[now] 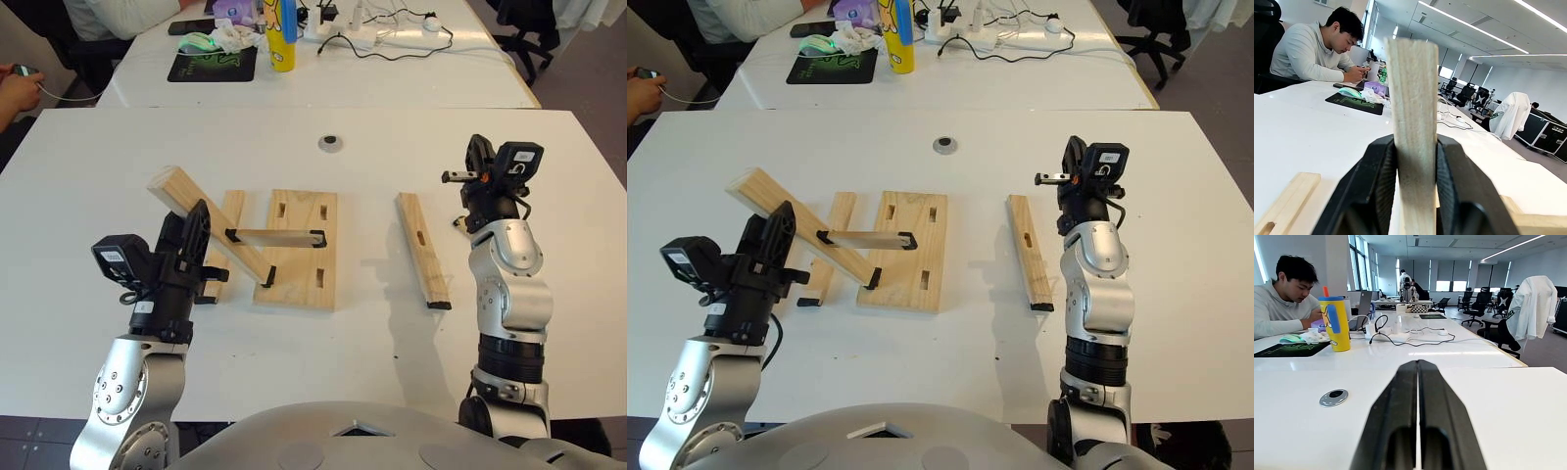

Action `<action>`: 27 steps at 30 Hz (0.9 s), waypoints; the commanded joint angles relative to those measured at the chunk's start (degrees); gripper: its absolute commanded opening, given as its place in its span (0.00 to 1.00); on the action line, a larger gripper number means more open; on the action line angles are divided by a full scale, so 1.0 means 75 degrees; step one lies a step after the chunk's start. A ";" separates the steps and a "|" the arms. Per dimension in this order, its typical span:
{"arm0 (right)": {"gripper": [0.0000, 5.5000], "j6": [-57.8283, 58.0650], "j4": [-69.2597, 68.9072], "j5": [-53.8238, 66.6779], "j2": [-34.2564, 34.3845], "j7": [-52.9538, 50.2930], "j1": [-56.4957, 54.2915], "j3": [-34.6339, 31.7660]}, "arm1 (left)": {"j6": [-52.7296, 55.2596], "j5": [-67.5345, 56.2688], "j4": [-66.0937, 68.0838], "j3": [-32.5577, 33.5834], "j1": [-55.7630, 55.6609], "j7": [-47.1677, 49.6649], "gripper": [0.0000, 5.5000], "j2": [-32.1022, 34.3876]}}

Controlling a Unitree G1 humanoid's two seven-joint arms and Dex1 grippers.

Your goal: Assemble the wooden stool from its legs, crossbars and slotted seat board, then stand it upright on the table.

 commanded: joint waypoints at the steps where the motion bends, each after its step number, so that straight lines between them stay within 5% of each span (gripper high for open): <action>1: 0.00 0.0008 0.0010 -0.0051 -0.0083 0.0032 -0.0111 -0.0082 | -0.0197 0.0317 0.0339 -0.0175 0.0058 -0.0178 0.19 -0.0148; 27: 0.00 -0.0102 0.0384 -0.0054 -0.0192 0.0260 -0.0475 0.0036 | -0.0320 0.0680 0.0167 -0.0236 -0.0691 -0.0008 0.19 -0.0694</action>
